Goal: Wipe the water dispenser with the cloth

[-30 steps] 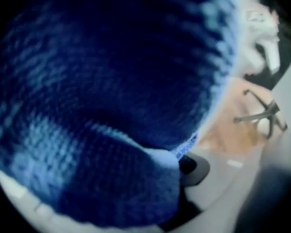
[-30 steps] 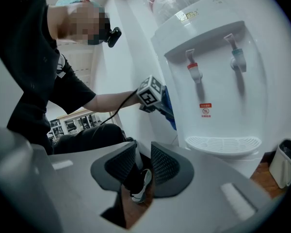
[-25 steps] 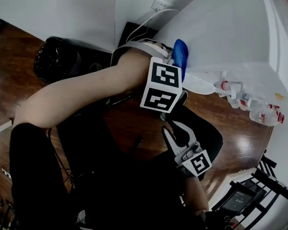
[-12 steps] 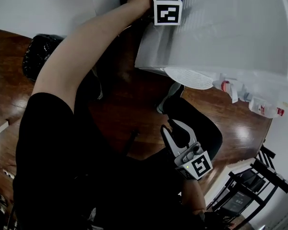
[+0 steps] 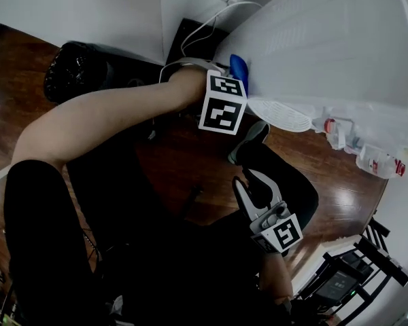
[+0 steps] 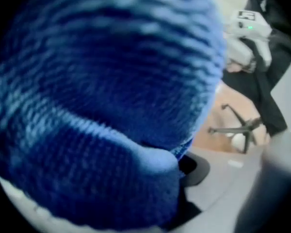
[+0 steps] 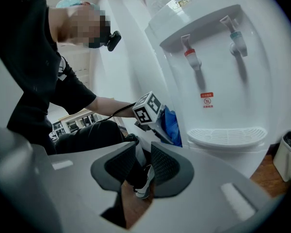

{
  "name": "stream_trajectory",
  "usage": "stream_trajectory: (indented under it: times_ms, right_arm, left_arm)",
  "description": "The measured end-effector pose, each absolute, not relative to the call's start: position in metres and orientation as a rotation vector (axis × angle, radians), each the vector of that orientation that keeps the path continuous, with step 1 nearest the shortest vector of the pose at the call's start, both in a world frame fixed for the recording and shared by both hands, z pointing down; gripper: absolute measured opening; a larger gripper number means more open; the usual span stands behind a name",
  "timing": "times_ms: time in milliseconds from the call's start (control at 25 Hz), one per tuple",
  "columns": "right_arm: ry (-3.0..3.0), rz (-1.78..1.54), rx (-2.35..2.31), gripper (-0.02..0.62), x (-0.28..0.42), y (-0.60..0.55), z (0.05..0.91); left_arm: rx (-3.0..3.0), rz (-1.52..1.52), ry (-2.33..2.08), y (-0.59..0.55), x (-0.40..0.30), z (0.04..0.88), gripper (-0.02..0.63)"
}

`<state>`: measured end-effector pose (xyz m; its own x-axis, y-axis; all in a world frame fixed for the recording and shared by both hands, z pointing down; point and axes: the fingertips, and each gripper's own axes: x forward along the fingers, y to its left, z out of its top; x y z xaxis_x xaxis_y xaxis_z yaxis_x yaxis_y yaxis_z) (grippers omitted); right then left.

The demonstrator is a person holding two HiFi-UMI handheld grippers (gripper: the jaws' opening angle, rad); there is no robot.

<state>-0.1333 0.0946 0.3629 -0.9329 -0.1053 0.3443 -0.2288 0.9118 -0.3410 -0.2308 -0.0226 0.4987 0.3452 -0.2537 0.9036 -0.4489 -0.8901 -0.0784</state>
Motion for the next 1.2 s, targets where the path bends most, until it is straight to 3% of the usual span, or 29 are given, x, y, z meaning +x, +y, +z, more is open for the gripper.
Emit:
stream_trajectory:
  times_ms: [160, 680, 960, 1200]
  right_arm:
    - [-2.745, 0.582, 0.256, 0.103, -0.135, 0.093, 0.365]
    - [-2.753, 0.665, 0.259, 0.103, -0.133, 0.087, 0.359]
    - [-2.749, 0.664, 0.267, 0.103, -0.133, 0.086, 0.363]
    - [-2.723, 0.687, 0.202, 0.101, -0.142, 0.098, 0.367]
  left_arm:
    - [2.424, 1.561, -0.614, -0.022, -0.228, 0.518, 0.195]
    - [2.235, 1.731, -1.11, -0.238, -0.356, 0.579, 0.199]
    - [2.374, 1.746, -0.776, -0.125, -0.288, 0.588, 0.196]
    - [2.376, 1.543, -0.508, -0.01, -0.229, 0.593, 0.196]
